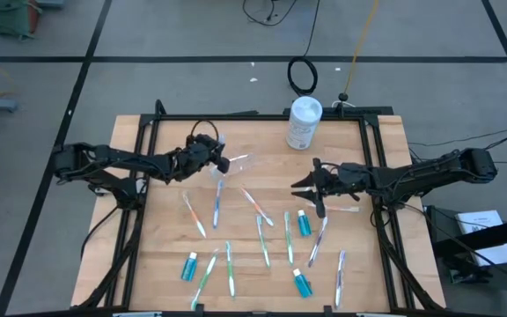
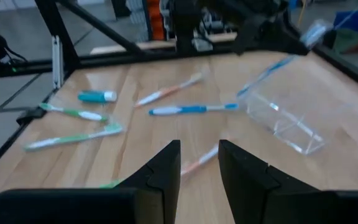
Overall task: Pick & Place toothbrushing station
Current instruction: Put the blue toothbrush into the transparent organizer, then put the blue mouthwash into the transparent organizer
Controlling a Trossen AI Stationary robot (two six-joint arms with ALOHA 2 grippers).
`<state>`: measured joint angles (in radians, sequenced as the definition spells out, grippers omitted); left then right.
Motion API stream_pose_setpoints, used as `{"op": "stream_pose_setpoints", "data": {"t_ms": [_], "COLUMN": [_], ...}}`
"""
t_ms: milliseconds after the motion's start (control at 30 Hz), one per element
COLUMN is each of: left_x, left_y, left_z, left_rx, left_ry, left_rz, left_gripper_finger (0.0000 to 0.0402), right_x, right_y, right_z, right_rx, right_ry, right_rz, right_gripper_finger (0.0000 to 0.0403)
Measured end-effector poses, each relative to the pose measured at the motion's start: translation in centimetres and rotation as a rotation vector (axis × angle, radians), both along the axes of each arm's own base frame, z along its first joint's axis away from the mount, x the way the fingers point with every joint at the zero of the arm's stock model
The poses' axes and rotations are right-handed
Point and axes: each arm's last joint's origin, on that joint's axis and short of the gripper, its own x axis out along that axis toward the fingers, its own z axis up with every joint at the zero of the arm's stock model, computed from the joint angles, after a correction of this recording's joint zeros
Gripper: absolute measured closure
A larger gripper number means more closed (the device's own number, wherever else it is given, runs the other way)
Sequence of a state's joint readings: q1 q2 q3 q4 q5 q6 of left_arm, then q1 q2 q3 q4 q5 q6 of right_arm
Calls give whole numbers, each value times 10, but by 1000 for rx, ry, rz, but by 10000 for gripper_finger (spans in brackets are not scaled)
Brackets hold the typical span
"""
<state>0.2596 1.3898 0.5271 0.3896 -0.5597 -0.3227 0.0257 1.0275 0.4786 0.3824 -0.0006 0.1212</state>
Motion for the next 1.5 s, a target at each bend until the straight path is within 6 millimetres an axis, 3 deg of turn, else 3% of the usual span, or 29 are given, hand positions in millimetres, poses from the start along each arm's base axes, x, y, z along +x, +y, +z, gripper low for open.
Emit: {"op": "stream_pose_setpoints", "data": {"t_ms": [267, 500, 633, 833, 1033, 1167, 1300, 1500], "left_x": [1, 1, -2, -1, -3, -3, -5, -12], "left_y": [1, 2, 1, 1, -3, -5, -13, -39], "left_z": [5, 29, 49, 74, 75, 93, 136, 153], "left_rx": [82, 159, 141, 105, -35, -17, 25, -57], "left_ry": [37, 17, -18, 57, 113, 118, 34, 27], "left_rz": [-9, 8, 21, 18, 14, -8, -101, -357], "left_gripper_finger": [253, 218, 215, 215, 215, 215, 215, 215], "right_x": [2, 2, 2, 1, 3, 8, 24, 71], "right_y": [0, -4, -9, -12, -21, -23, -14, 11], "right_z": [9, 15, 18, 5, 2, 4, 11, 18], "right_rx": [-1, -154, -271, -234, -234, -144, -125, -85], "right_ry": [-94, -151, -166, -42, -25, -90, -70, 86], "right_rz": [-3, -122, -224, -238, -276, -307, -200, -116], "right_gripper_finger": [303, 303, 303, 294, 249, 218, 203, 203]}}
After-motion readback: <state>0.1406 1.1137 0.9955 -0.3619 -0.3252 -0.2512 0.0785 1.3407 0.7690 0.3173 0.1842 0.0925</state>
